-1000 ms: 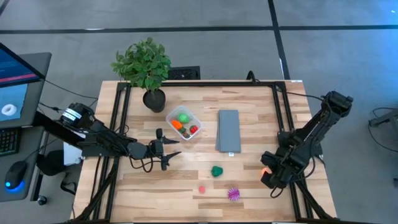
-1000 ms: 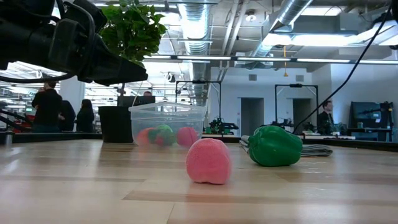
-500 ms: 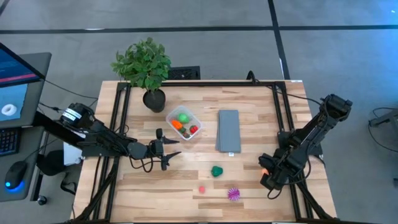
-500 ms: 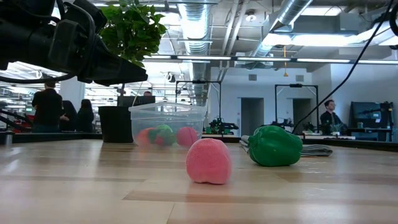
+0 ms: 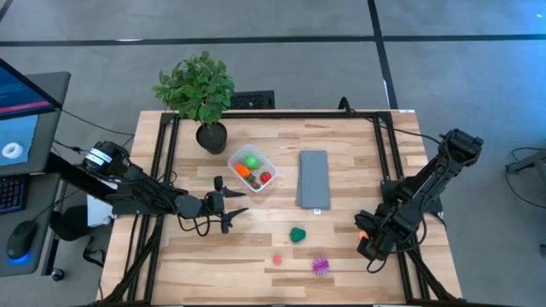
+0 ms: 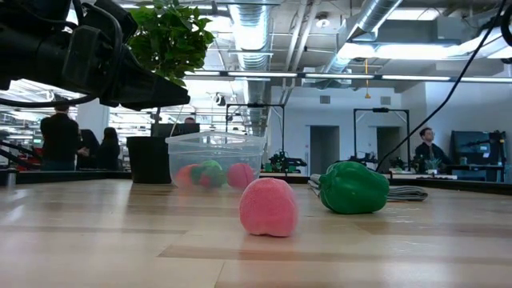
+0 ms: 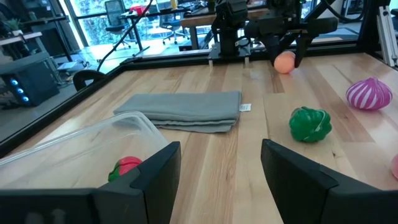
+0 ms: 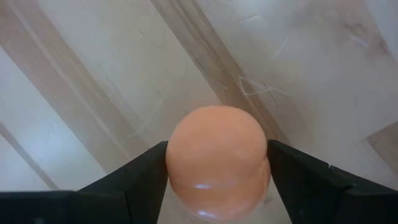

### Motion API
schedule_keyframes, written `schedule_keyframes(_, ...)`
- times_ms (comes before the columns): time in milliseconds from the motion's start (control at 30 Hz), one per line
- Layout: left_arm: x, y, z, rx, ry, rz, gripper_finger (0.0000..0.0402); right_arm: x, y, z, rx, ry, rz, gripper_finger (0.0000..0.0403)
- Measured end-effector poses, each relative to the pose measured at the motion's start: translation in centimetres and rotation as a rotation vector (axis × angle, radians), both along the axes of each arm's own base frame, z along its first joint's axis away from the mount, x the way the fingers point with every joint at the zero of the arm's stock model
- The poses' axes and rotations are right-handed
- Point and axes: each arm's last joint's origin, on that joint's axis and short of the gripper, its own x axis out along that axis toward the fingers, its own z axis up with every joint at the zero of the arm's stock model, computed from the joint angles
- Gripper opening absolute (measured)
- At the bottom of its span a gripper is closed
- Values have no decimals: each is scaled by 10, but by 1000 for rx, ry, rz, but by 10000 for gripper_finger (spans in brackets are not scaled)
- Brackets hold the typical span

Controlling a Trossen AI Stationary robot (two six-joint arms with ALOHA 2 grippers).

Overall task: Pick and placing Produce into tupperware
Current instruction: Put the orange peach into the transparent bin

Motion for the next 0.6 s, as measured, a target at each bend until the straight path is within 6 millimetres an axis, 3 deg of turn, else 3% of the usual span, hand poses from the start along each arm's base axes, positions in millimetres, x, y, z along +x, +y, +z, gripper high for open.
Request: schedule_keyframes(600,0,0,-2,2,17,1,213,2,3,1,28,-26,1,265)
